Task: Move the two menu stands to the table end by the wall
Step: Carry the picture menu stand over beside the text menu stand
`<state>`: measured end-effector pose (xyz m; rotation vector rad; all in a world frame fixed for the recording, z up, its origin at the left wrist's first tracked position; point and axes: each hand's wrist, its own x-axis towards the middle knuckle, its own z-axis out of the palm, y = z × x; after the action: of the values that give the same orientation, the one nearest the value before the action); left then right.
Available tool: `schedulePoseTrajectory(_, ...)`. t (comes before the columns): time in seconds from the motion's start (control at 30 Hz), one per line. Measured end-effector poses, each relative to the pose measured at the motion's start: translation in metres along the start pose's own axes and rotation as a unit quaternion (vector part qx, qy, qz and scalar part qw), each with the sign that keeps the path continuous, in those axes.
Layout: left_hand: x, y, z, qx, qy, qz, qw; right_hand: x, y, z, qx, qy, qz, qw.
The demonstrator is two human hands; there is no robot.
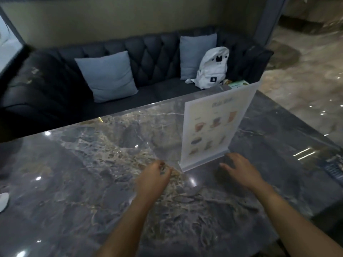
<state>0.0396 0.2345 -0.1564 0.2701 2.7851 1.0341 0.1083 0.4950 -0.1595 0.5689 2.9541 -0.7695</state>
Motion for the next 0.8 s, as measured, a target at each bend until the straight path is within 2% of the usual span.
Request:
schedulePoseTrajectory(0.23,0.031,0.033,0.019,-0.013,0.001,0.003,1.000,0.051,0.032,-0.024,0.044,0.041,0.043,0.997)
schedulePoseTrajectory(0.43,0.040,0.049,0.031,-0.055,-0.003,0.003,0.998,0.083,0.031,-0.033,0.190,0.073,0.083,0.976)
schedulePoseTrajectory(0.57,0.039,0.053,0.038,-0.061,0.004,-0.001,0.998,0.094,0.028,-0.028,0.188,0.031,0.051,0.980)
schedulePoseTrajectory(0.8,0.038,0.051,0.036,-0.041,0.025,0.008,0.999,0.098,0.016,-0.027,0.130,0.035,-0.029,0.991)
